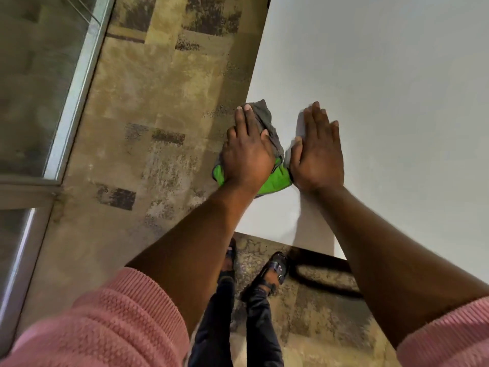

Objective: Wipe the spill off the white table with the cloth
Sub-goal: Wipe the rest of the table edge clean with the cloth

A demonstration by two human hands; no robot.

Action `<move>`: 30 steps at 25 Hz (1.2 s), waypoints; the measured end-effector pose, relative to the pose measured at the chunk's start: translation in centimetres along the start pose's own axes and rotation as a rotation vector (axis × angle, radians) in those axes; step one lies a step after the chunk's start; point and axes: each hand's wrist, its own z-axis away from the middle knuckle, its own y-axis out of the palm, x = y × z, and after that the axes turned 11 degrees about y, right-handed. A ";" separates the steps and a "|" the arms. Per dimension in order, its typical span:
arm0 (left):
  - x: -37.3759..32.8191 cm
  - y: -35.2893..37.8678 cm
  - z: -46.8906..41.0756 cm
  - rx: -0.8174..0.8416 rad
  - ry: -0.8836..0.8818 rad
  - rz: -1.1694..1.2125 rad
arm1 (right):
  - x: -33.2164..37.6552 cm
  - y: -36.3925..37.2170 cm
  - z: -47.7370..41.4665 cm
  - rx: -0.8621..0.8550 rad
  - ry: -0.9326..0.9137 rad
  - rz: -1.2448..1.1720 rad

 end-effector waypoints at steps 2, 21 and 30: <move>0.4 0.0 3.1 -0.007 -0.020 0.008 | 0.1 -0.1 -0.2 -0.011 -0.017 0.000; 1.1 5.4 20.3 -0.051 0.214 -0.060 | -2.3 -0.9 3.2 -0.066 -0.036 -0.215; 5.9 1.2 13.5 0.079 1.018 -0.352 | -2.6 -2.3 9.5 -0.085 0.047 -0.315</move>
